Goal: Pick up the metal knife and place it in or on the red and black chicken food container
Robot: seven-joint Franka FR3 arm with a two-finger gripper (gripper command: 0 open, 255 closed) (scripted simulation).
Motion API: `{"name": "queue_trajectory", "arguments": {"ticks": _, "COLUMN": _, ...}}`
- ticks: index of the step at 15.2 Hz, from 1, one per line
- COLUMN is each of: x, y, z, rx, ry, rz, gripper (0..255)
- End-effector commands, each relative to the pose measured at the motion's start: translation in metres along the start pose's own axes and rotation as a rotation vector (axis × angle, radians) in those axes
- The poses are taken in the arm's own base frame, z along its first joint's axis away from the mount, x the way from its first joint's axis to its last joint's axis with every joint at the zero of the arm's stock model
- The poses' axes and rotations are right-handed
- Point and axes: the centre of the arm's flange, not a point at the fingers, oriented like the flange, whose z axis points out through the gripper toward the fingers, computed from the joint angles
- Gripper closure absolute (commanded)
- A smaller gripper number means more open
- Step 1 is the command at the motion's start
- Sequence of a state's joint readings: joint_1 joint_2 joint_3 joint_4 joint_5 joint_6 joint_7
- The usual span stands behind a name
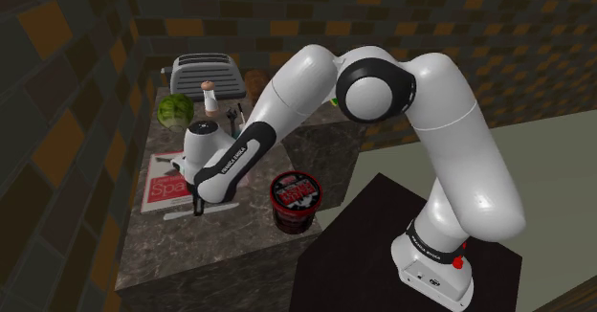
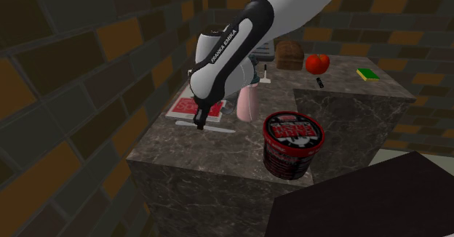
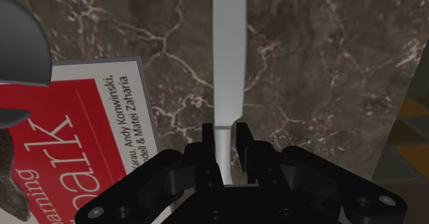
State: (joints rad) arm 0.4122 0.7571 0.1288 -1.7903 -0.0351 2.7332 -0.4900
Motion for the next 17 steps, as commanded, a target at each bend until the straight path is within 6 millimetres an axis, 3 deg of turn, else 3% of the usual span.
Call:
{"name": "queue_trajectory", "arguments": {"ticks": 1, "x": 0.003, "y": 0.0, "z": -0.01, "rx": 0.0, "ry": 0.0, "rz": 0.0, "gripper": 255}}
{"name": "queue_trajectory", "arguments": {"ticks": 17, "x": 0.02, "y": 0.003, "z": -0.093, "rx": 0.0, "ry": 0.0, "rz": 0.0, "gripper": 255}}
